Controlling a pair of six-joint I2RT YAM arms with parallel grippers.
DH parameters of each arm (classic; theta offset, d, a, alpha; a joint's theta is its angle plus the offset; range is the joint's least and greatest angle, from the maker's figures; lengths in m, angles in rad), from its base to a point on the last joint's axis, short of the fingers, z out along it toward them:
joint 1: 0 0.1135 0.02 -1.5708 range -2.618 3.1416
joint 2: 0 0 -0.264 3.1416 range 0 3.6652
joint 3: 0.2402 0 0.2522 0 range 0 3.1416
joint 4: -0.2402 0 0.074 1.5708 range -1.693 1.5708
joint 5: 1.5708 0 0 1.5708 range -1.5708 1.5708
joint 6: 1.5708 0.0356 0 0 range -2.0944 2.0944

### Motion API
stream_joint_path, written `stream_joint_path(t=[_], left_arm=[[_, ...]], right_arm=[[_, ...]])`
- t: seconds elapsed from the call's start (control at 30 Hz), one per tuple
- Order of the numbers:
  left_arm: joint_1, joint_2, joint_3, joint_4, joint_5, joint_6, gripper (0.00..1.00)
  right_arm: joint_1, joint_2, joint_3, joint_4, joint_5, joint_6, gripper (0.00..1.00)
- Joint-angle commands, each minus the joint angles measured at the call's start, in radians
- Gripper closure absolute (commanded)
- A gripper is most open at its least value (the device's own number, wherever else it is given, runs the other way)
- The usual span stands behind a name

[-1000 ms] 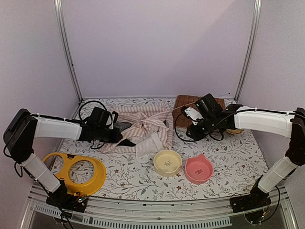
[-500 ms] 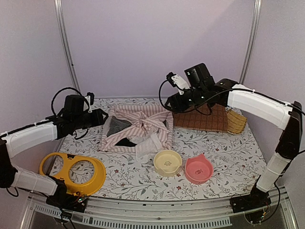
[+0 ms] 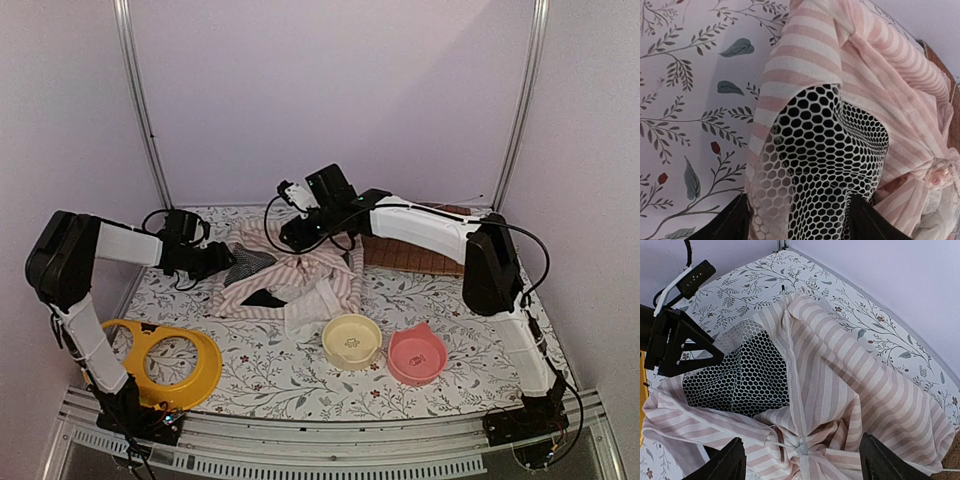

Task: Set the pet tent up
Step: Adjust the tent at the center of the board.

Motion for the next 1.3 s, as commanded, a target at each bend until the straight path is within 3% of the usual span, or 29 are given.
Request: stream_joint_path(t=[0.0, 0.17, 0.23, 0.37, 0.57, 0.93, 1.07, 1.2, 1.27], left_arm=[[-0.001, 0.059, 0.037, 0.049, 0.075, -0.008, 0.37], [-0.047, -0.020, -0.017, 0.056, 0.124, -0.014, 0.68], [-0.071, -0.067, -0.045, 0.050, 0.130, -0.021, 0.83], [-0.112, -0.177, -0.123, 0.056, 0.118, -0.061, 1.00], [-0.189, -0.365, -0.218, 0.034, 0.063, -0.112, 1.00], [-0.278, -0.636, -0.175, -0.111, 0.021, -0.163, 1.00], [-0.344, -0.721, -0.238, -0.130, -0.018, -0.208, 1.00], [-0.419, -0.788, -0.347, -0.140, -0.068, -0.259, 0.99], [-0.438, -0.819, -0.424, -0.137, -0.090, -0.291, 0.93]], right_arm=[[-0.008, 0.154, 0.134, 0.022, -0.045, -0.040, 0.22], [-0.008, 0.193, 0.137, 0.025, -0.071, -0.044, 0.35], [-0.010, 0.191, 0.137, 0.017, -0.064, -0.052, 0.45], [-0.012, 0.143, 0.135, -0.027, -0.038, -0.061, 0.71], [-0.011, -0.050, 0.042, -0.070, -0.003, -0.077, 0.99], [-0.009, -0.272, -0.006, -0.174, 0.024, -0.071, 1.00], [0.006, -0.305, -0.021, -0.266, 0.018, -0.067, 1.00], [0.038, -0.374, -0.199, -0.246, 0.014, -0.047, 1.00], [0.057, -0.419, -0.327, -0.184, 0.015, -0.035, 1.00]])
